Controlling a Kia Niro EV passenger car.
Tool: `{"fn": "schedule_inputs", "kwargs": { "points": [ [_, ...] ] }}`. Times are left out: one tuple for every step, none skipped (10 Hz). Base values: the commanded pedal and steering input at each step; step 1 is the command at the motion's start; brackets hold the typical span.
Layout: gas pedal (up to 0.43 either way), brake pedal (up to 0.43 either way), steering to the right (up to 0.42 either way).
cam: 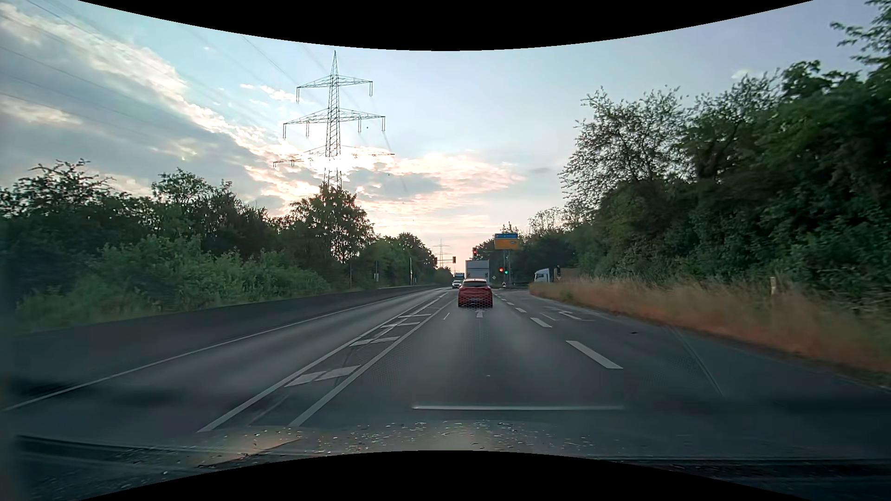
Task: Follow the waypoints while adhering to traffic rules and regulations
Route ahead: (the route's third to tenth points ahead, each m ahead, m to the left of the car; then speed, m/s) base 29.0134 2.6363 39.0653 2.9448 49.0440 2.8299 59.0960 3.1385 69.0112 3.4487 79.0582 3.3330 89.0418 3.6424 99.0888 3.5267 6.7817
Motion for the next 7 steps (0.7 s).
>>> {"fn": "schedule_inputs", "kwargs": {
  "points": [
    [0.157, 0.0, -0.001],
    [0.15, 0.0, -0.001],
    [0.13, 0.0, -0.001],
    [0.118, 0.0, 0.0],
    [0.098, 0.0, -0.001],
    [0.079, 0.0, 0.0],
    [0.067, 0.0, 0.0]
  ]
}}
